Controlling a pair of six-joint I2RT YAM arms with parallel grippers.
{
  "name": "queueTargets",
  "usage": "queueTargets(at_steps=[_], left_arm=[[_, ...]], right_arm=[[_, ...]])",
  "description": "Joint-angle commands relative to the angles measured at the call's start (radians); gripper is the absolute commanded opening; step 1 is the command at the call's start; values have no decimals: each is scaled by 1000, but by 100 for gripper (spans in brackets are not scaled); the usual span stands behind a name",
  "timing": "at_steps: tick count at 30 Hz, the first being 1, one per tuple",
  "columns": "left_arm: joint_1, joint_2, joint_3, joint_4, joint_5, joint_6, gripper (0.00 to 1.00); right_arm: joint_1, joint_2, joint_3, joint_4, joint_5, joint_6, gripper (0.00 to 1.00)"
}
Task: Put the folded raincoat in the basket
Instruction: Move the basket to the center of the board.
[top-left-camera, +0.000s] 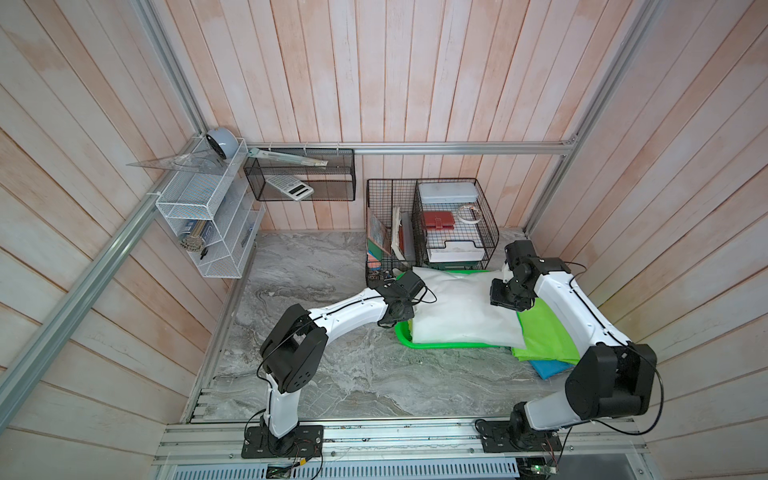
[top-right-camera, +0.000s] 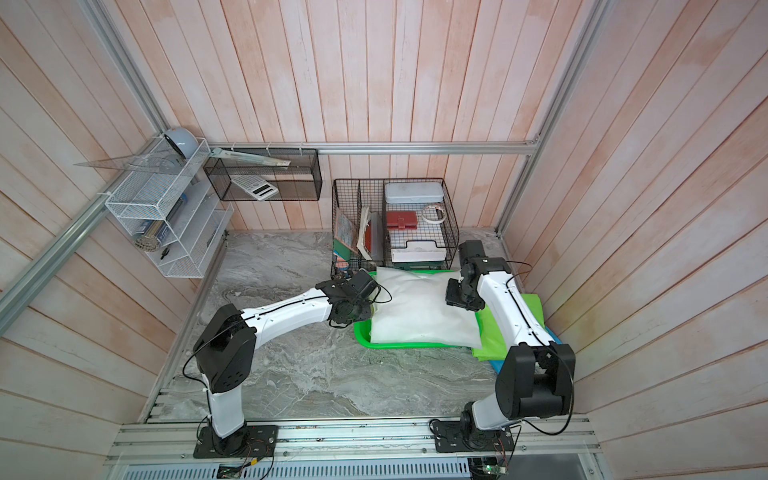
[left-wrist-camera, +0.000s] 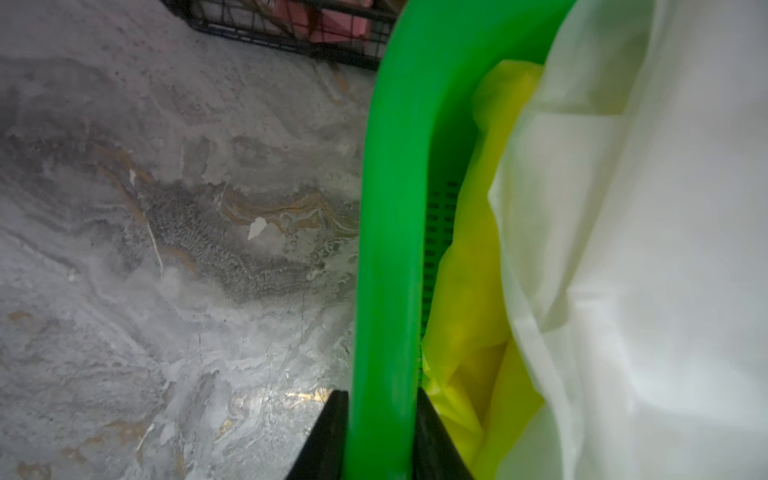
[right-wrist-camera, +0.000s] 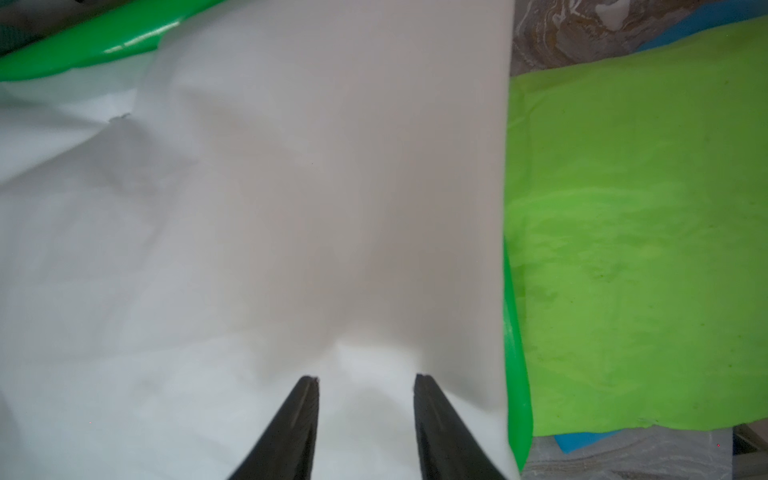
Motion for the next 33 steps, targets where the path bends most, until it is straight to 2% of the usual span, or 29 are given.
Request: queueTargets(at_steps=[1, 2, 8, 12, 14, 20, 23, 25, 27, 31, 33], left_arm=[[45, -53, -68, -17, -26, -14, 13], [59, -77, -94, -24, -38, -17, 10], [177, -287, -312, -15, -14, 37, 9], [305, -433, -442, -43, 45, 111, 15], [386, -500, -480, -73, 88, 159, 22], [542, -584, -464, -204, 49, 265, 40], [610, -575, -460, -223, 71, 282, 43], [627, -592, -451, -228, 82, 283, 43], [627, -633, -438, -221, 113, 281, 43], [627, -734, -396, -225, 170, 265, 44], [627, -754, -371, -251, 176, 267, 44]], right_arm=[[-2, -48, 38, -44, -23, -9, 49], [-2, -56, 41, -50, -22, -11, 53], [-2, -104, 26, -50, -21, 0, 61], [-2, -141, -1, -25, -11, 8, 63], [-2, -167, -30, 8, -1, 21, 64], [-3, -234, -107, 93, 44, 58, 64], [-1, -251, -114, 110, -53, 87, 62], [9, -266, -143, 146, -152, 100, 59], [44, -280, -161, 161, -194, 122, 52], [181, -292, -169, 167, -127, 119, 52], [204, -286, -170, 159, -107, 121, 52]])
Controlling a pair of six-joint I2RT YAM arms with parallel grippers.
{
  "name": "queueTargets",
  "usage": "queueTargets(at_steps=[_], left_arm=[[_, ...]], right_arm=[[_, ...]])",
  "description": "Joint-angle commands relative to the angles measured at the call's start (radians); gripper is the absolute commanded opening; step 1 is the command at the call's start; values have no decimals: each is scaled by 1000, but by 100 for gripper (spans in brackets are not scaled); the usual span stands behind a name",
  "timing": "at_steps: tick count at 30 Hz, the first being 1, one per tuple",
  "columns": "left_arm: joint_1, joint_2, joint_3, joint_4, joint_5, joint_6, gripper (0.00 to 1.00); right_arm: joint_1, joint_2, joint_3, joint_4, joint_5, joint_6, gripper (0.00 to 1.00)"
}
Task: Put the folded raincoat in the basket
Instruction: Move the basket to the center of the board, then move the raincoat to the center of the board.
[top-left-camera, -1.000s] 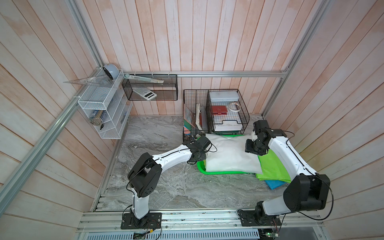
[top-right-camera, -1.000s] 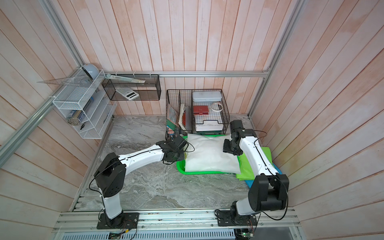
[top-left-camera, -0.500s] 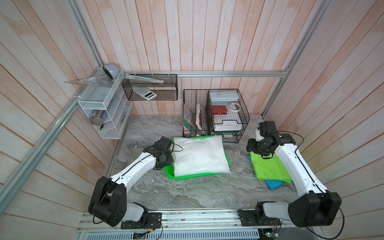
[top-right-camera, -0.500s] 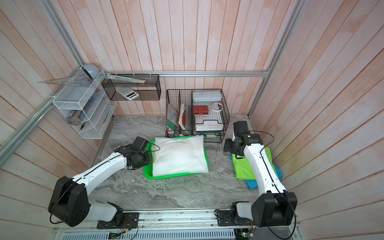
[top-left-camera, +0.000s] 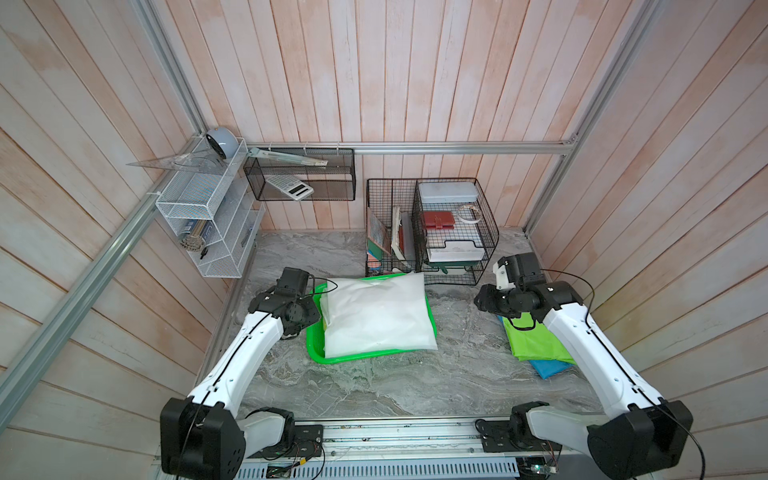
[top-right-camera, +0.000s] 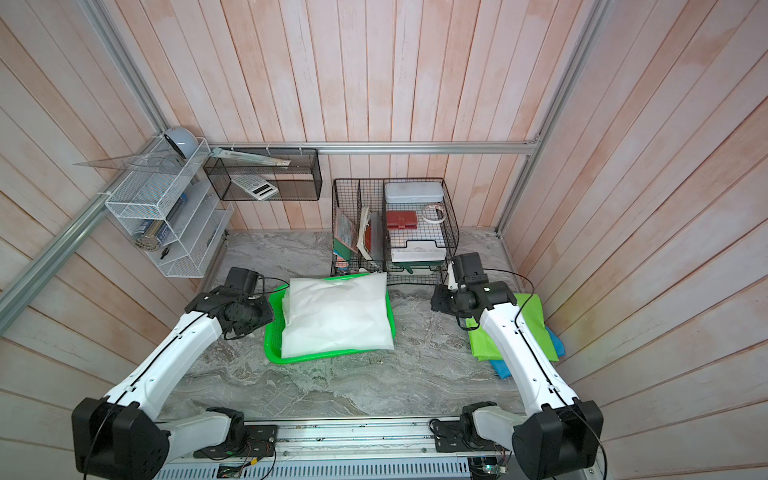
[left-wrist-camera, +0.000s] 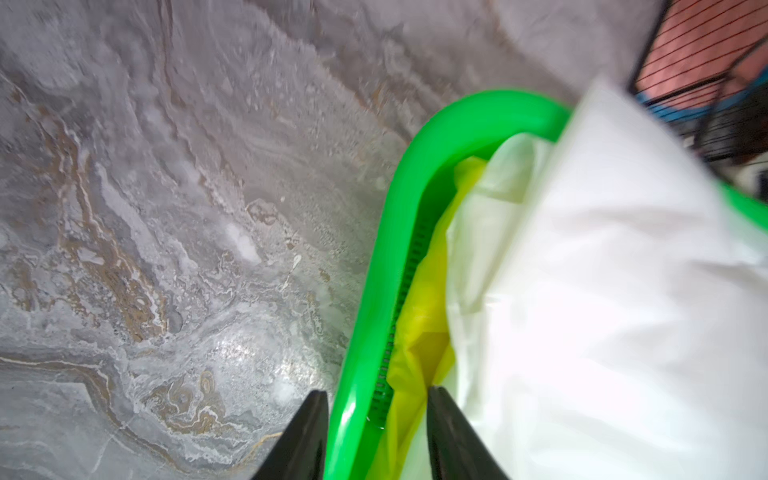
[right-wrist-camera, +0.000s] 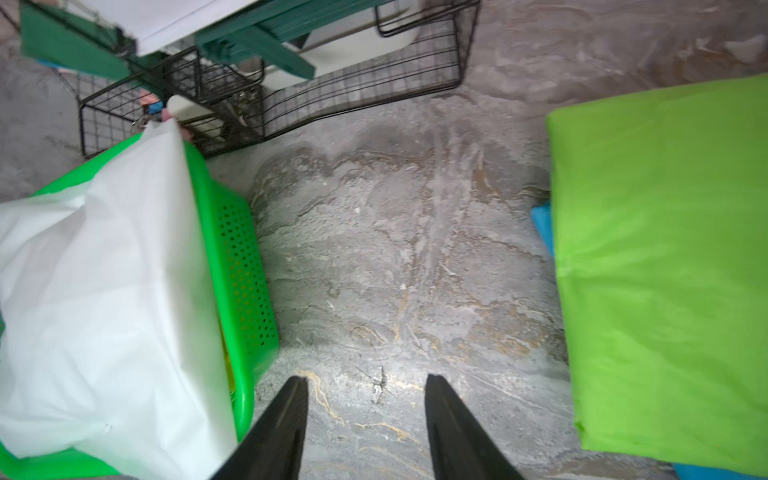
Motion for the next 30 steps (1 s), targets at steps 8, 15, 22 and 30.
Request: queueTargets(at_steps=[8, 15, 22, 30], left_arm=[[1, -151, 30, -85, 99, 13, 45], [2, -295, -72, -95, 136, 30, 47], [2, -332, -118, -62, 167, 52, 47], [1, -332, -119, -64, 200, 78, 47]], right_arm=[[-134, 122, 15, -92, 319, -35, 72], [-154, 363, 119, -153, 459, -101, 78], [-143, 622, 262, -268, 510, -124, 82], [-136, 665, 188, -216, 598, -162, 82]])
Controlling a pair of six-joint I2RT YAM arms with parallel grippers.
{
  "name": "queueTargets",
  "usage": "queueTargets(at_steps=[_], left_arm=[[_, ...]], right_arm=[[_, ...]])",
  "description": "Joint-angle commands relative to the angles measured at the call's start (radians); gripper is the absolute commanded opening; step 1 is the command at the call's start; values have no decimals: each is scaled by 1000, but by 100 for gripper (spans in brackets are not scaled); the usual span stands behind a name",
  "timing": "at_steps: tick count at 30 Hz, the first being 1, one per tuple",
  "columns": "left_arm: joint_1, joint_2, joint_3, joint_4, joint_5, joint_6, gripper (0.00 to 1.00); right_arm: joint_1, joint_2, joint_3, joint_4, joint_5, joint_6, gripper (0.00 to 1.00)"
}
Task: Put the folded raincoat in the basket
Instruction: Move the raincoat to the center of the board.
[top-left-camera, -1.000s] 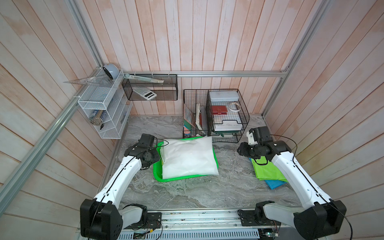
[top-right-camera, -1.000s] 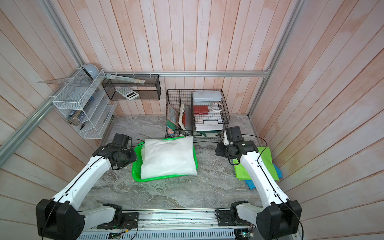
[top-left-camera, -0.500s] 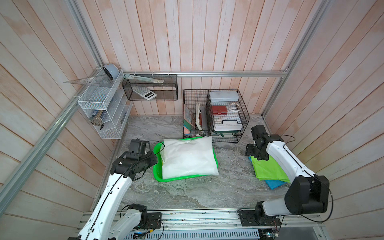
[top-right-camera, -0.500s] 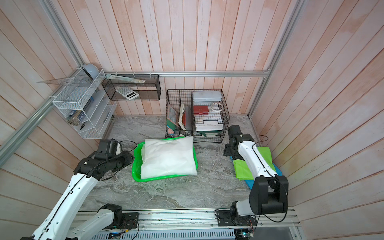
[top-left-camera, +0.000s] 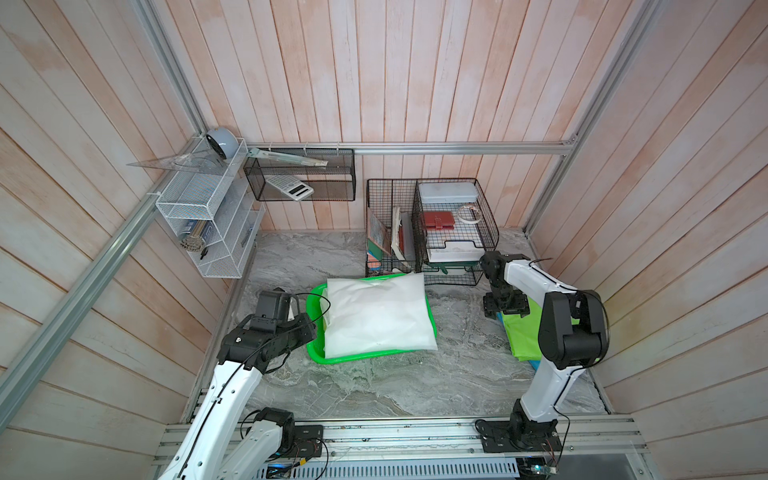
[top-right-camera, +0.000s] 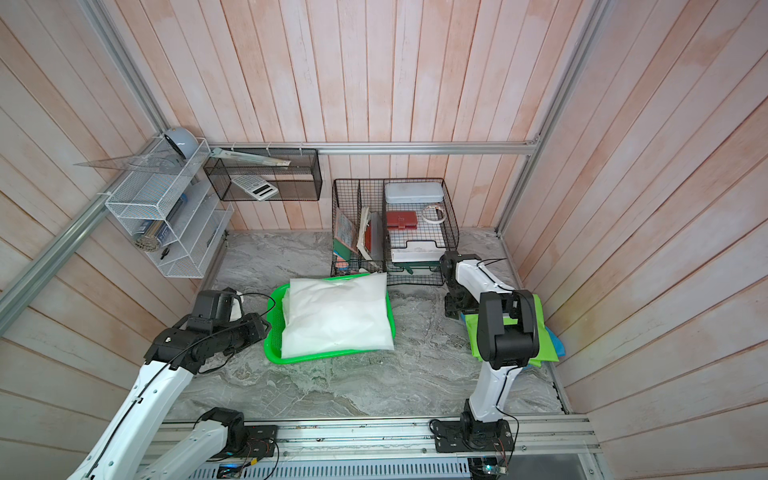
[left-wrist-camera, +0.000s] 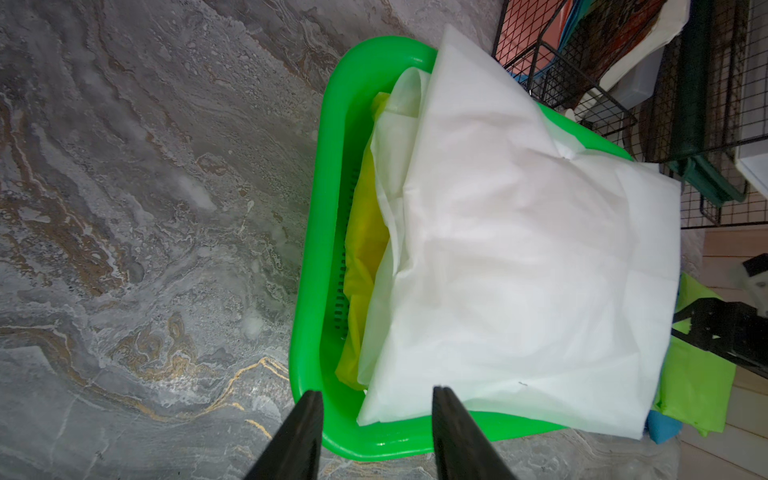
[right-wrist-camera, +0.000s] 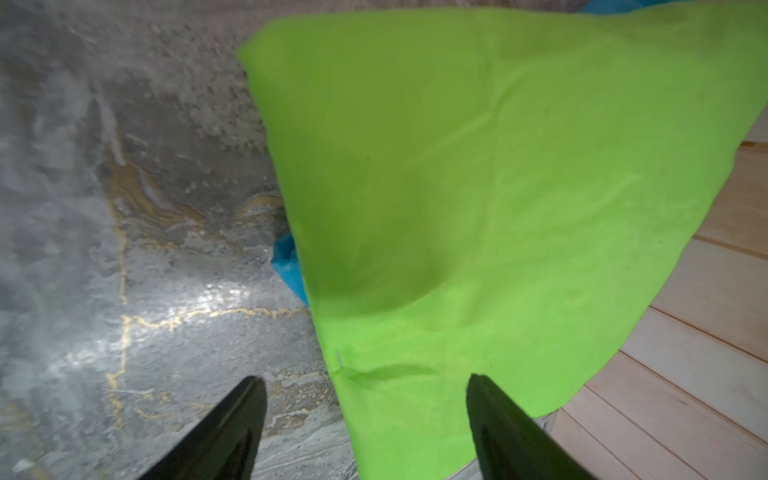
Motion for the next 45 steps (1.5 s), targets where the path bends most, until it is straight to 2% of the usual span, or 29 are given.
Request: queueTargets(at_steps=[1, 5, 9, 12, 14, 16, 18, 19, 25, 27, 31, 33, 34, 36, 37, 40, 45], left_arm=[[2, -6, -13, 23, 24, 25, 47], [2, -10, -13, 25, 25, 26, 48], [2, -15, -14, 27, 26, 27, 48], [2, -14, -15, 26, 25, 27, 48], [2, -14, -15, 26, 24, 27, 49], [2, -12, -15, 26, 22, 26, 49], [2, -4, -14, 24, 16, 25, 49], [2, -1, -11, 20, 12, 25, 49], [2, -11, -13, 21, 4, 22, 50], [2, -9, -13, 20, 4, 23, 50], [1, -3, -11, 18, 1, 21, 50], [2, -3, -11, 17, -2, 21, 50], [2, -3, -11, 17, -3, 20, 50], [1, -2, -12, 18, -2, 19, 50], [2, 0, -12, 18, -2, 20, 50], [2, 5, -11, 15, -1, 21, 50], [2, 7, -11, 14, -3, 21, 50]], right_arm=[[2, 17, -30, 0, 71, -30, 82], [-1, 38, -52, 34, 58, -46, 78], [-4, 62, -40, 24, 15, -53, 63], [-4, 23, -54, 34, -35, -51, 55], [-4, -18, -76, 50, -76, -53, 44], [-4, -45, -91, 51, -91, -50, 29], [-4, -67, -98, 46, -113, -46, 21], [-4, -78, -104, 48, -125, -45, 14], [-4, -132, -117, 44, -154, -37, 0], [-2, -157, -119, 41, -175, -29, 0], [20, -234, -153, 58, -308, 0, 0], [42, -261, -169, 59, -295, 7, 0], [50, -266, -174, 58, -258, 3, 8], [42, -254, -177, 55, -165, 6, 35], [33, -239, -171, 45, -124, 7, 44], [31, -170, -146, 18, -35, 13, 53], [30, -49, -113, 21, 47, -2, 56]])
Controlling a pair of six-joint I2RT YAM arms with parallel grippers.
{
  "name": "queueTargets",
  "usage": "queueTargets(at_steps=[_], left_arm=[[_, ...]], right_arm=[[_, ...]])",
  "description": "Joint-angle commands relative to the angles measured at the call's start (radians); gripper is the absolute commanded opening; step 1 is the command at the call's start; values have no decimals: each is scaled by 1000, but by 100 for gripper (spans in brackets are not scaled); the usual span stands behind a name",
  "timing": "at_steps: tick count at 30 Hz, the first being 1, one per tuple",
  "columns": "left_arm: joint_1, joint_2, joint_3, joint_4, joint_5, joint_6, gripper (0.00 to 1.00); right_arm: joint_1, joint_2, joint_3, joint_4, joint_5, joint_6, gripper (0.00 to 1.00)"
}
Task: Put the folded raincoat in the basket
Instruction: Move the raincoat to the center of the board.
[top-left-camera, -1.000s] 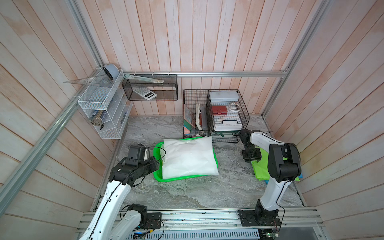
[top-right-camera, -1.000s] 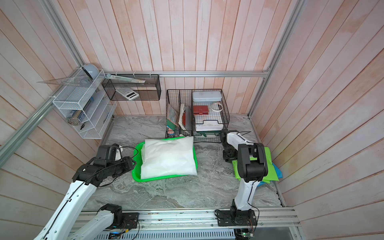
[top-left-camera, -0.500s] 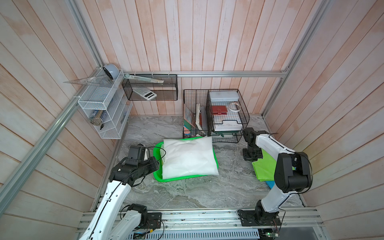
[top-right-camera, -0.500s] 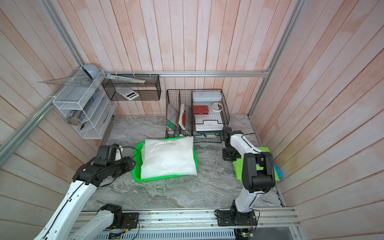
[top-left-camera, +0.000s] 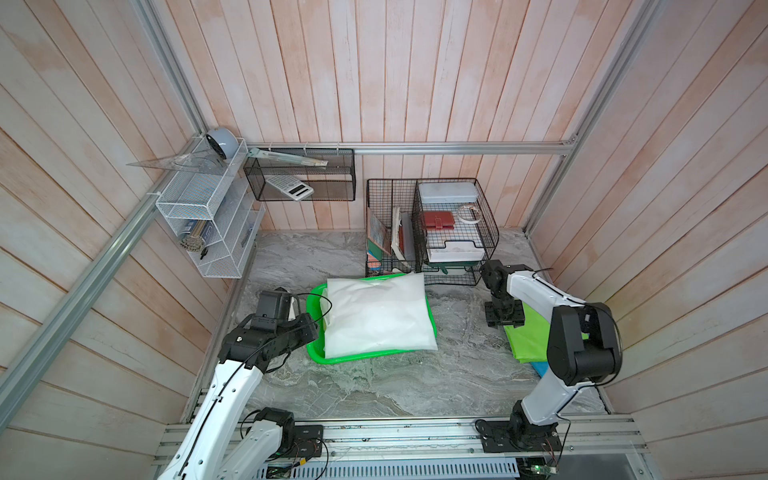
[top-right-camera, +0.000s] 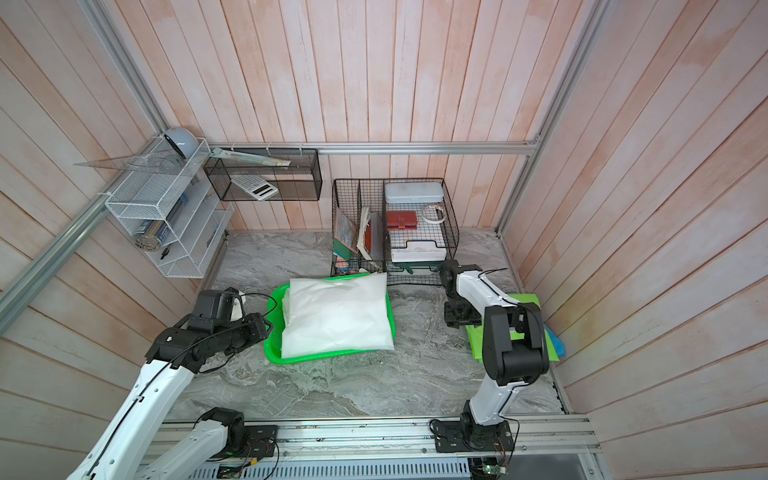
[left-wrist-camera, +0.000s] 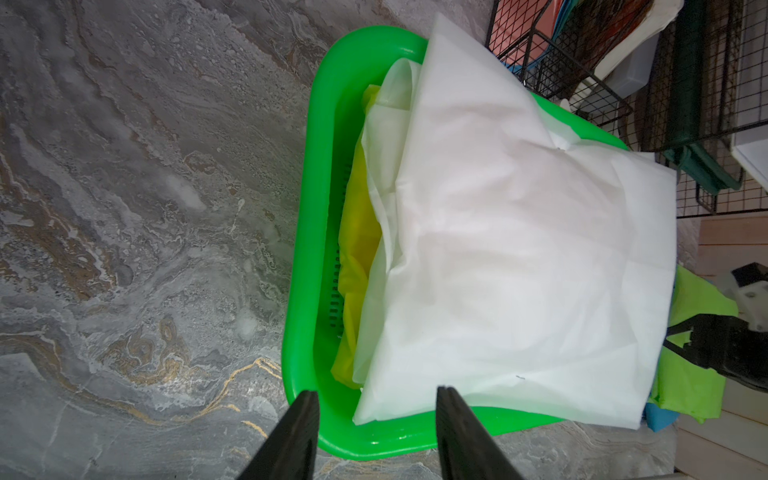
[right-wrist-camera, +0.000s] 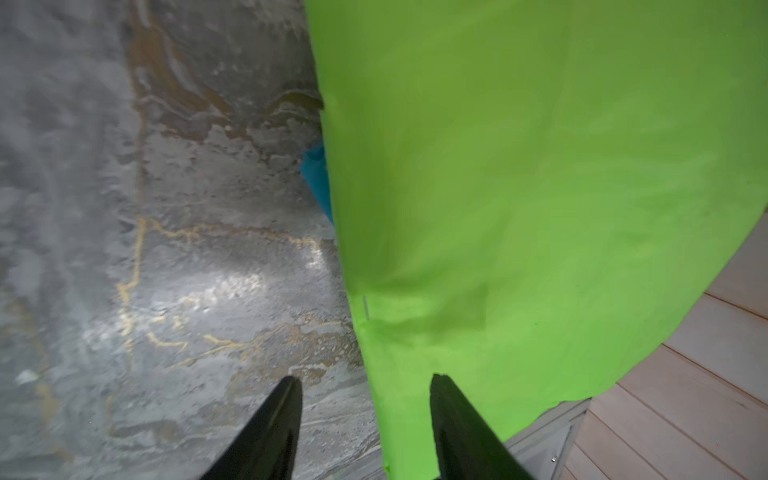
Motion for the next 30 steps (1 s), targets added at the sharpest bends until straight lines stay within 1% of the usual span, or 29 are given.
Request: queueTargets(at_steps=[1, 2, 6, 9, 13, 16, 17, 20, 22, 24, 27, 30], left_arm=[[2, 1, -8, 9, -19, 8, 50], [2, 1, -8, 8, -17, 8, 50], [1, 4, -7, 8, -19, 10, 50], [2, 4, -8, 9, -21, 8, 50], [2, 2, -8, 9, -22, 8, 50], [2, 0, -8, 8, -21, 8, 50], [3, -2, -8, 8, -22, 8, 50], [2, -3, -9, 10, -22, 5, 50], [2, -2, -9, 10, -21, 7, 50], [2, -4, -9, 9, -23, 5, 50], [2, -6, -9, 10, -24, 4, 50], [2, -7, -9, 8, -26, 3, 50]], right_arm=[[-1, 63, 40, -29, 112, -5, 56], [-1, 78, 48, -33, 125, -5, 55], [-1, 93, 48, -29, 146, -8, 46], [-3, 86, 33, -11, 137, -13, 34], [-4, 84, 38, -14, 135, -10, 10], [-3, 55, 32, -10, 101, -8, 0], [-3, 41, 29, -10, 87, -6, 0], [-2, -37, 4, 9, -12, 1, 0], [0, -102, -23, 28, -127, 13, 0], [15, -156, -45, 37, -197, 34, 0], [75, -213, -77, 47, -283, 79, 0], [184, -250, -129, 90, -350, 158, 0]])
